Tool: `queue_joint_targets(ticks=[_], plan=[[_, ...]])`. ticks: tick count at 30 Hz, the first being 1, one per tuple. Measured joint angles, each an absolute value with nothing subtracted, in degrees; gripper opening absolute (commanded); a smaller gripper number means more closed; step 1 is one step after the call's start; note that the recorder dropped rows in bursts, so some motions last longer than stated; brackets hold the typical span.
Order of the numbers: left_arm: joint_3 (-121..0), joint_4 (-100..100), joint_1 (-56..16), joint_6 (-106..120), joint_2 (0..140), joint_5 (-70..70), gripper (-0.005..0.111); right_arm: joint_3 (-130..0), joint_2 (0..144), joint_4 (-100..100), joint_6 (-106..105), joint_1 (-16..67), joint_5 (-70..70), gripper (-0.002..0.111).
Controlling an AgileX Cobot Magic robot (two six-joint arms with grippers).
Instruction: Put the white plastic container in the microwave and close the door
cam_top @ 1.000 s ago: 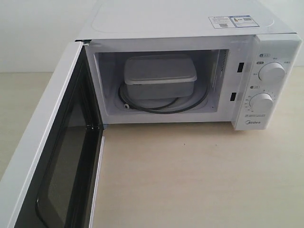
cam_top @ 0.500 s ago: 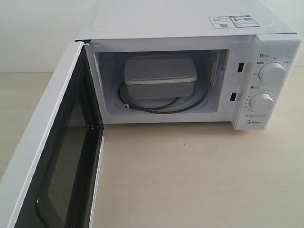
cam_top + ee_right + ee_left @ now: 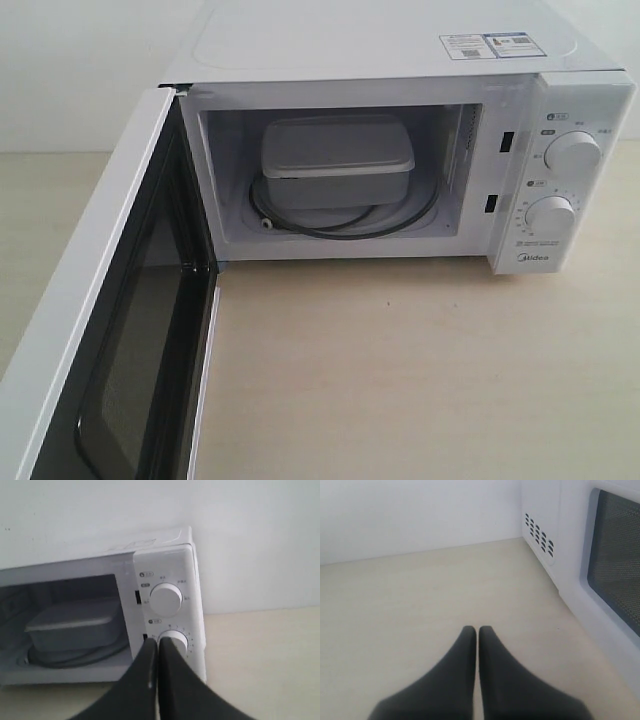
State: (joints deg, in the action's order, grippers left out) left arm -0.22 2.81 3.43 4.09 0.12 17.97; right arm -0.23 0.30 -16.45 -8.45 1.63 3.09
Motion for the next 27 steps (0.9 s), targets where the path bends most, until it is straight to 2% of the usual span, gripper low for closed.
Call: queue_joint_targets(ticks=[5, 10, 27], plan=[[-0.22, 2.81, 3.43, 4.09, 0.12, 17.97, 0.004, -0.23, 0.3, -1.4, 0.0, 1.63, 11.19, 0.0], [-0.22, 2.81, 3.43, 4.09, 0.12, 17.97, 0.004, -0.14, 0.3, 4.64, 5.01, 1.63, 18.94, 0.0], [-0.22, 2.81, 3.43, 4.09, 0.12, 17.97, 0.004, 0.01, 0.3, 5.53, 5.65, 1.5, 20.23, 0.0]])
